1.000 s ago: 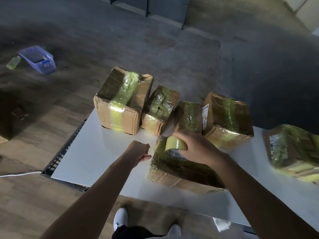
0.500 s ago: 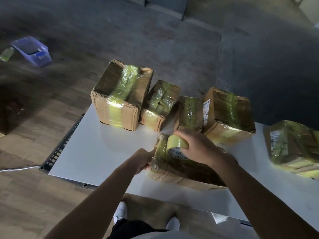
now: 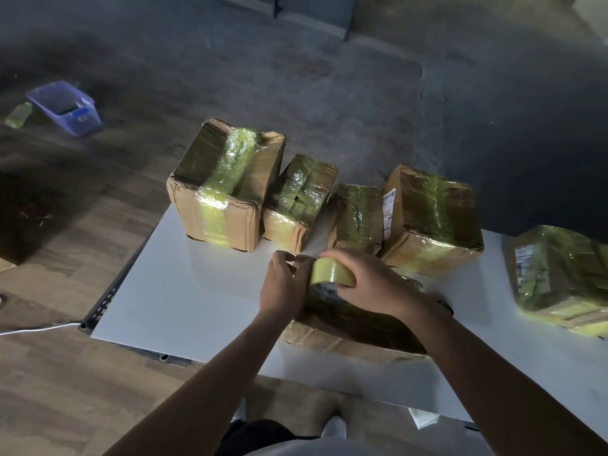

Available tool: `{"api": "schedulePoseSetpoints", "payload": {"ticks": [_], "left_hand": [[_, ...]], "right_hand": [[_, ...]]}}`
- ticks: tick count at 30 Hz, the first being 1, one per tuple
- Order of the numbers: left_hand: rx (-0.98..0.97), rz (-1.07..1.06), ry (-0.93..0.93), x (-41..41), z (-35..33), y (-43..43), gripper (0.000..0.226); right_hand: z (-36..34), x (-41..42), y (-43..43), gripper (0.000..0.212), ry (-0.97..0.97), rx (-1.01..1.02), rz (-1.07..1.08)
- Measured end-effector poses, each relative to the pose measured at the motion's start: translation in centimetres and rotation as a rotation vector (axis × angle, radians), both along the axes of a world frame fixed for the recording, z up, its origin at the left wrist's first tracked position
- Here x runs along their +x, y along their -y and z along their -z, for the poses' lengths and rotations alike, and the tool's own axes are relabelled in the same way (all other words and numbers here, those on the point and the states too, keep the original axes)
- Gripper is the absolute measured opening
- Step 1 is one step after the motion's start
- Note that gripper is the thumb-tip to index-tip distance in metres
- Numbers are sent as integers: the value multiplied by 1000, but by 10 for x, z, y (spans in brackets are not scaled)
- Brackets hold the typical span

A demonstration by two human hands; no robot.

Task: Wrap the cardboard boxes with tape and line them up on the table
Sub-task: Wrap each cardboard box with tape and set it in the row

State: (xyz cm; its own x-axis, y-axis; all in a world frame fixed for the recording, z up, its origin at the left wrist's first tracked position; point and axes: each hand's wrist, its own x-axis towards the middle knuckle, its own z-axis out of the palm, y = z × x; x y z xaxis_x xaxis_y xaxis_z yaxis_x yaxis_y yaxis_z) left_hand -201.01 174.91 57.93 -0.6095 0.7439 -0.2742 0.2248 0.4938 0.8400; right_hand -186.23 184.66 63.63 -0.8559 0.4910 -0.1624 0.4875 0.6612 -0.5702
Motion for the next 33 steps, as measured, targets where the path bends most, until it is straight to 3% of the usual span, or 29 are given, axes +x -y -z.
{"api": "schedulePoseSetpoints", "payload": {"ticks": [4, 11, 14, 18, 20, 24, 29, 33], "left_hand": [[22, 0, -80, 1, -3, -4, 34], [51, 16, -171, 4, -5, -1, 30], [18, 27, -191, 4, -7, -3, 30], [-49, 25, -295, 7, -8, -5, 29], [-44, 43, -352, 12, -9, -5, 26], [33, 51, -409, 12, -9, -6, 26], [-17, 18, -430, 14, -8, -6, 31], [-33, 67, -716, 21, -21, 1, 33]], "right_hand": [[-3, 14, -3, 78, -15, -164, 74], [-22, 50, -15, 62, 213, 103, 11], [-26, 56, -16, 69, 137, 158, 18], [-14, 75, -10, 69, -65, -182, 121], [-11, 82, -6, 70, -104, -239, 122], [-27, 94, -20, 61, -36, -71, 61], [-39, 115, -26, 59, 42, 106, 2], [-27, 115, -19, 60, -7, 68, -42]]}}
